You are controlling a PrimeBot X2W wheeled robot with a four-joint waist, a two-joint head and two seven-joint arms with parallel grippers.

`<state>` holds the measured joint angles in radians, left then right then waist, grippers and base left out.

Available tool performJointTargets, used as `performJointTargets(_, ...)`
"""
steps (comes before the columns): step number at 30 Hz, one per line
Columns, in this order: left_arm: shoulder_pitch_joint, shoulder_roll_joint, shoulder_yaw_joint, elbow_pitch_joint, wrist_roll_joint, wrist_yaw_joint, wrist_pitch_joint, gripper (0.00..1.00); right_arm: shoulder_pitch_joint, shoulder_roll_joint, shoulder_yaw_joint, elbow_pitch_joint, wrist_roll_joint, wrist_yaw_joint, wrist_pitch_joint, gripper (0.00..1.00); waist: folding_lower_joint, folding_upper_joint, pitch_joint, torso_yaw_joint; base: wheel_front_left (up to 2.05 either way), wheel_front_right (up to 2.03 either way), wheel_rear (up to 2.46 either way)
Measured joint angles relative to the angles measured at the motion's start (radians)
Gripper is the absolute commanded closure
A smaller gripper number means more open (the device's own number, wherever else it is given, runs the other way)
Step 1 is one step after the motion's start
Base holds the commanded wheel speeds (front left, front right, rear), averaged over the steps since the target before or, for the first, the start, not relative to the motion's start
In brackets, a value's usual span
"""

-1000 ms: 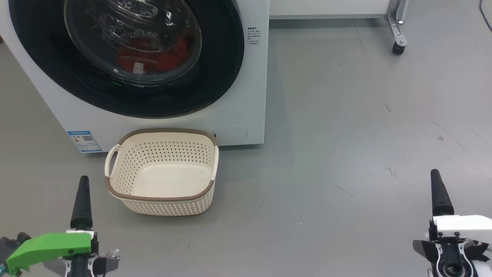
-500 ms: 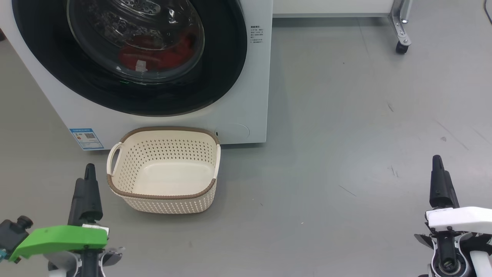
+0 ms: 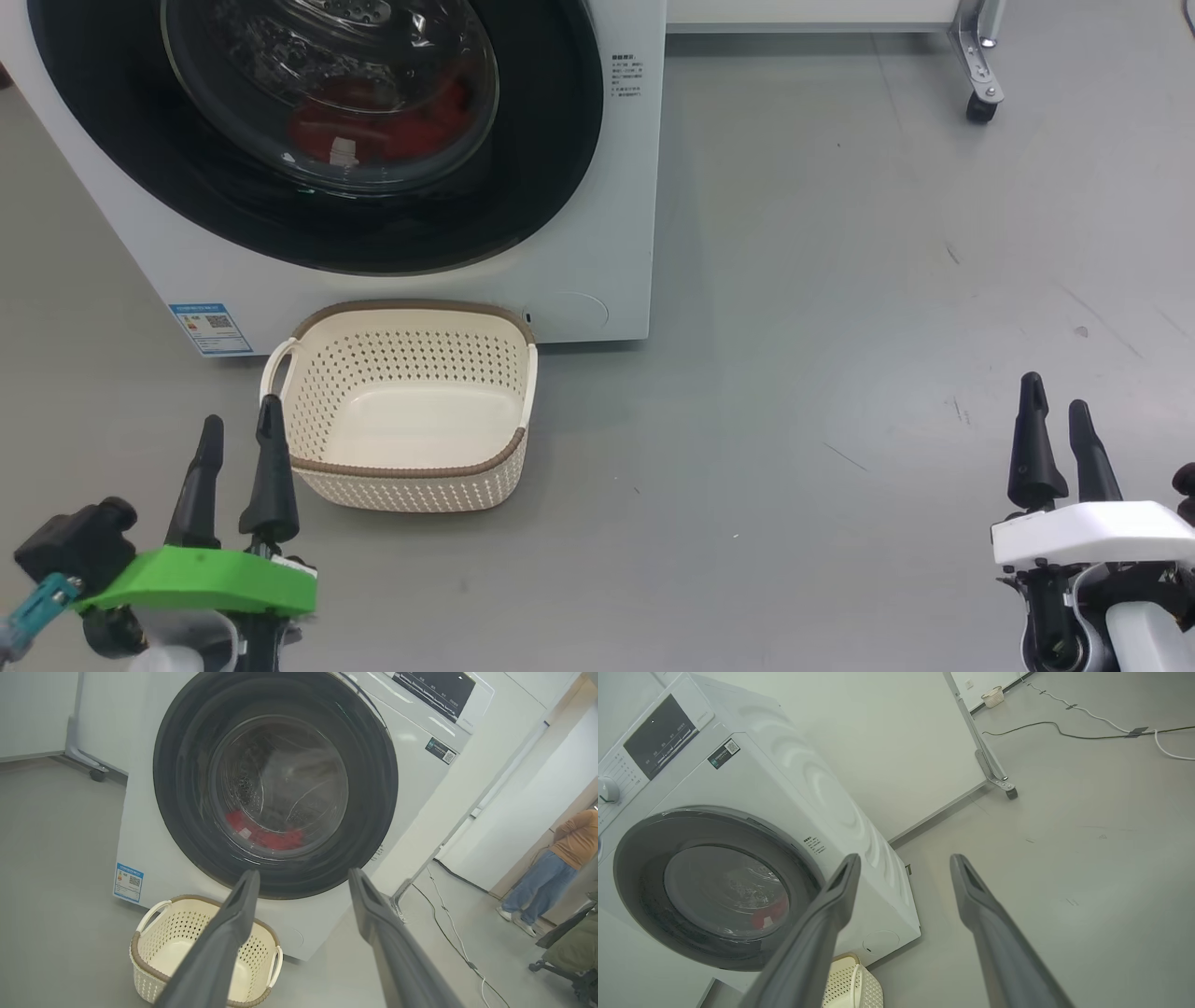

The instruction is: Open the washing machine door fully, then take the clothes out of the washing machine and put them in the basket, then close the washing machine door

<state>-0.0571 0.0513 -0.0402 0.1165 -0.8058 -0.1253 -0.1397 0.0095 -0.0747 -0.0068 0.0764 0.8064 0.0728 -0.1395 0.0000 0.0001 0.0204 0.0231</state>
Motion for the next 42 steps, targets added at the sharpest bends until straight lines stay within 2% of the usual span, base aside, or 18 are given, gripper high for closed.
performJointTargets(3, 0.002, 0.016, -0.023, 0.000, 0.098, 0.000, -0.012, 0.00, 0.000, -0.003, 0.014, 0.000, -0.049, -0.013, -0.009, 0.00, 0.0000, 0.0000, 0.002, 0.000, 0.00, 0.00, 0.00)
performJointTargets(14, 0.018, 0.023, -0.094, 0.014, 0.351, 0.016, -0.050, 0.00, 0.003, -0.008, 0.069, 0.006, -0.227, -0.042, -0.046, 0.00, 0.0000, 0.0000, 0.007, 0.001, 0.00, 0.00, 0.00)
performJointTargets(26, 0.044, 0.030, -0.151, 0.087, 0.593, 0.069, -0.092, 0.00, 0.021, -0.030, 0.136, 0.057, -0.443, -0.086, -0.065, 0.00, 0.0000, 0.0000, 0.010, 0.001, 0.00, 0.00, 0.00)
performJointTargets(32, 0.062, 0.021, -0.155, 0.137, 0.646, 0.095, -0.109, 0.00, 0.021, -0.031, 0.156, 0.070, -0.509, -0.102, -0.064, 0.00, 0.0000, 0.0000, 0.011, 0.002, 0.00, 0.00, 0.00)
performJointTargets(42, 0.062, 0.012, -0.152, 0.168, 0.646, 0.103, -0.109, 0.00, 0.020, -0.026, 0.159, 0.093, -0.509, -0.102, -0.064, 0.00, 0.0000, 0.0000, 0.007, 0.002, 0.00, 0.00, 0.00)
